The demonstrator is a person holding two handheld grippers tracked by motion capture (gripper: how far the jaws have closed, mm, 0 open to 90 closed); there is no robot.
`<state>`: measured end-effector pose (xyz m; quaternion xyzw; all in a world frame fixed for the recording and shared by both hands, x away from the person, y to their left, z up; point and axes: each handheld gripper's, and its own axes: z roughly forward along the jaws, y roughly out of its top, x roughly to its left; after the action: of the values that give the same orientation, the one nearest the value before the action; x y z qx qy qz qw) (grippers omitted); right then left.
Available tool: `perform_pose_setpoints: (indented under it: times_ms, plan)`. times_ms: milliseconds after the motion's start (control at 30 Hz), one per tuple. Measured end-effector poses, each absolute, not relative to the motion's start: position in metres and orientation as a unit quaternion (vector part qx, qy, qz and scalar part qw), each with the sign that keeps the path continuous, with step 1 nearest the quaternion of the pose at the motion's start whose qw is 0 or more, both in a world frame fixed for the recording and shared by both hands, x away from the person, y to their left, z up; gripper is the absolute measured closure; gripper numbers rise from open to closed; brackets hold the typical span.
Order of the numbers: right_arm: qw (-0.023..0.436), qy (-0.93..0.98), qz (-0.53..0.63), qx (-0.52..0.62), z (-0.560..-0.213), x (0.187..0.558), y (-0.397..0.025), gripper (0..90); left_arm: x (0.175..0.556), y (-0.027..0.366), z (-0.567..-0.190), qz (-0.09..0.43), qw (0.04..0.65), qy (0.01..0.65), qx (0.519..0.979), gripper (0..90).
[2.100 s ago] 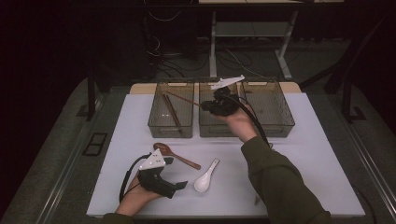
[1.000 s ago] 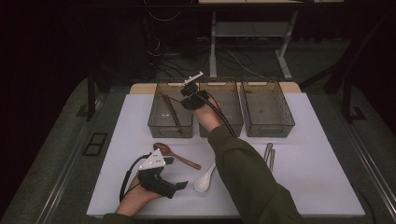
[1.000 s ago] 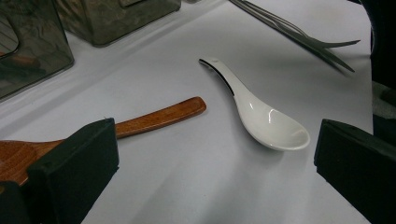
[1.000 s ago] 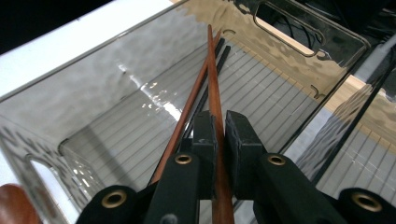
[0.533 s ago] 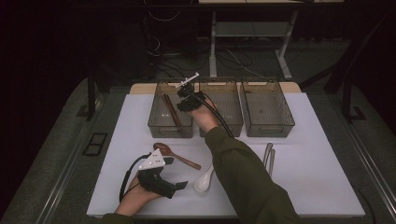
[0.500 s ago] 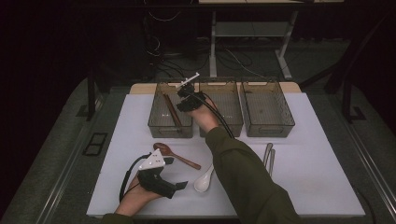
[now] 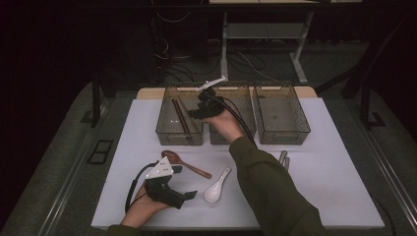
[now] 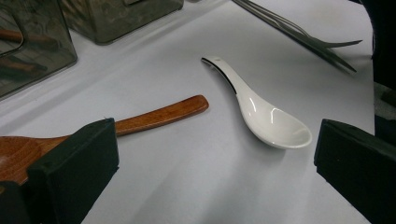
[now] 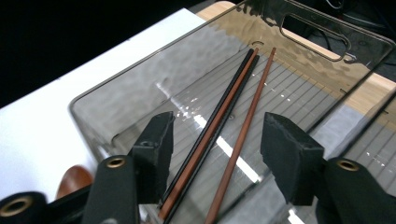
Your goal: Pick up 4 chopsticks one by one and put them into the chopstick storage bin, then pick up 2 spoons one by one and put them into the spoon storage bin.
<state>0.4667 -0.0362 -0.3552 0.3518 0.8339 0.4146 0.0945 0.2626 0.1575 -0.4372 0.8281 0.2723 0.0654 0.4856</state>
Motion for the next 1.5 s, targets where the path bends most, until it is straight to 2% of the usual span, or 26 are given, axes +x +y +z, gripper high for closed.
perform_pose_setpoints:
  times_ms: [300, 633, 933, 1500]
  plan:
    - [0.1, 0.829, 0.439, 0.332, -0.349, 0.445, -0.074, 33.1, 0.263, 0.157, -0.438, 0.07, 0.477, 0.273, 0.833, 0.0]
    - [0.079, 0.823, 0.466, 0.314, -0.349, 0.418, -0.115, 22.6, 0.263, 0.156, -0.439, 0.067, 0.476, 0.278, 0.831, 0.0]
    - [0.078, 0.816, 0.484, 0.306, -0.353, 0.389, -0.157, 22.0, 0.263, 0.155, -0.439, 0.07, 0.472, 0.278, 0.834, 0.0]
    - [0.109, 0.801, 0.487, 0.329, -0.371, 0.345, -0.216, 18.4, 0.263, 0.156, -0.439, 0.073, 0.471, 0.282, 0.833, 0.0]
